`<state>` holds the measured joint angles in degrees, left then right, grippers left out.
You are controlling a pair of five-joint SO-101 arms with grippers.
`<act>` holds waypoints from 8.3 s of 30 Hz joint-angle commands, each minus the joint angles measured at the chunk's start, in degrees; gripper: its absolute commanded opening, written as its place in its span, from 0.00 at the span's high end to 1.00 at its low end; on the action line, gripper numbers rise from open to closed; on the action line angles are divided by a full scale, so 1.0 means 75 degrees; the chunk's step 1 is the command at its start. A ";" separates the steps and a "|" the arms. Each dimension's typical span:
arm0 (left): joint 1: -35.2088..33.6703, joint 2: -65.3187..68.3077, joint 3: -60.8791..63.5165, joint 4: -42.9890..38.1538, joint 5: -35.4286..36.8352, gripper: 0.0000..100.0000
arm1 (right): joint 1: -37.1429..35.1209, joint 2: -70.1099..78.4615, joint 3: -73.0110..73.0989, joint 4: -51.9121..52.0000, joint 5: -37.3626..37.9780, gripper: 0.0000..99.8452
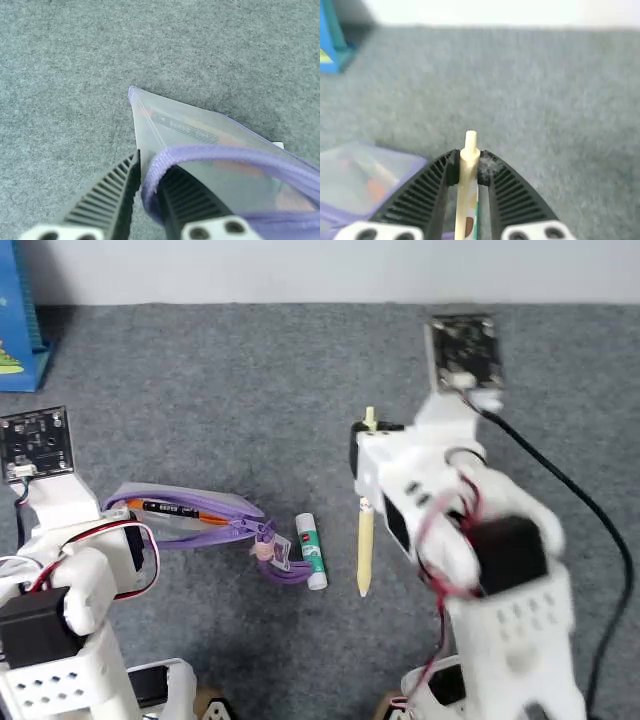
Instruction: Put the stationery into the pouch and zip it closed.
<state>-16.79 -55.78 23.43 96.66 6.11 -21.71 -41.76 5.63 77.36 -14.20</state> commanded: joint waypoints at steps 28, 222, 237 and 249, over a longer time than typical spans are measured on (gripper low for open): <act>0.0000 -0.0094 -0.0053 -0.0234 -0.0047 0.99 | -0.2233 -0.4554 0.3727 -0.5972 -0.1114 0.99; 0.2274 -0.0129 0.0322 -0.0797 0.0176 0.99 | -0.3370 -0.2198 0.7947 -1.2360 0.0844 0.80; 0.2262 -0.0141 0.0322 -0.0703 0.0152 0.99 | -0.3475 -0.4601 0.7900 -1.0040 0.0856 0.99; 0.1500 -0.0141 0.0311 -0.0738 0.0152 0.99 | -0.2549 -0.6476 0.7689 -0.6406 0.0785 0.99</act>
<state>-5.10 -55.78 26.15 92.00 6.99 -41.58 -89.23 65.85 26.46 -8.40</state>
